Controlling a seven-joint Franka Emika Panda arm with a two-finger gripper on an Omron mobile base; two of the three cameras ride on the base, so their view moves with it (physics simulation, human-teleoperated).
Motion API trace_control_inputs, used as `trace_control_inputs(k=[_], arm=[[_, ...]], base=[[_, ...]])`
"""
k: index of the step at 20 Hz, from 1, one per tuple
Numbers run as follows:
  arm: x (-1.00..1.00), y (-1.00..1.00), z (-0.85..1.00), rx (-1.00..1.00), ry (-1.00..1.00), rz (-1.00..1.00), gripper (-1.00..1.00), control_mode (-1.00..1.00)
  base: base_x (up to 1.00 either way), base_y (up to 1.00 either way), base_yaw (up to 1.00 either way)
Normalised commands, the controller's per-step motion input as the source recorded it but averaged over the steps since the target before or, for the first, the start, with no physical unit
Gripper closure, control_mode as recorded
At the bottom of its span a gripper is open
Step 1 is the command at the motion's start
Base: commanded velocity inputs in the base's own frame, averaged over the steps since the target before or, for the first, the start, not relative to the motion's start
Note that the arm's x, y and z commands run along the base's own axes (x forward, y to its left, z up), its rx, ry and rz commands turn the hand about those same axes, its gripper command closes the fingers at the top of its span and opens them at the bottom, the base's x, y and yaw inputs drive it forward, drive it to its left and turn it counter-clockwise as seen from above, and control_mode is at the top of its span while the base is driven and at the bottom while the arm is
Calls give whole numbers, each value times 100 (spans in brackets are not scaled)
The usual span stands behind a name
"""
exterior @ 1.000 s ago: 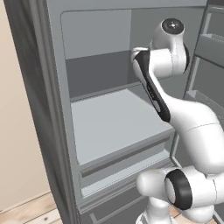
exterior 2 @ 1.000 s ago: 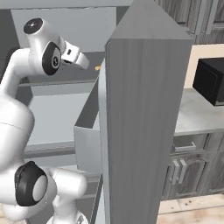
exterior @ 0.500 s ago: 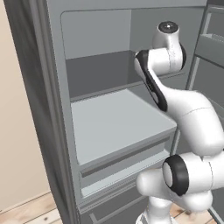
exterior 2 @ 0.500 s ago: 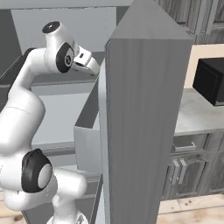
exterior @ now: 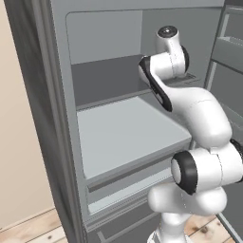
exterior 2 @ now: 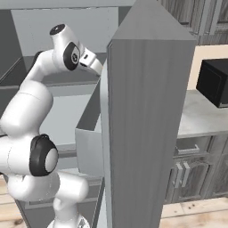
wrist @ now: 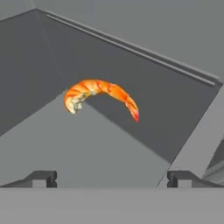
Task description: Open the fridge, remove the banana, cucumber, and shrimp, and place them on any counter.
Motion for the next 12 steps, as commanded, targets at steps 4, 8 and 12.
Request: trace_control_inputs(k=[4, 8, 12], arm=[[44, 0, -2, 0, 3, -17, -100, -100], [49, 0, 0, 0, 5, -17, -100, -100], [40, 0, 0, 0, 3, -16, -100, -100]], base=[[0, 0, 0], [0, 0, 0], [0, 0, 0]])
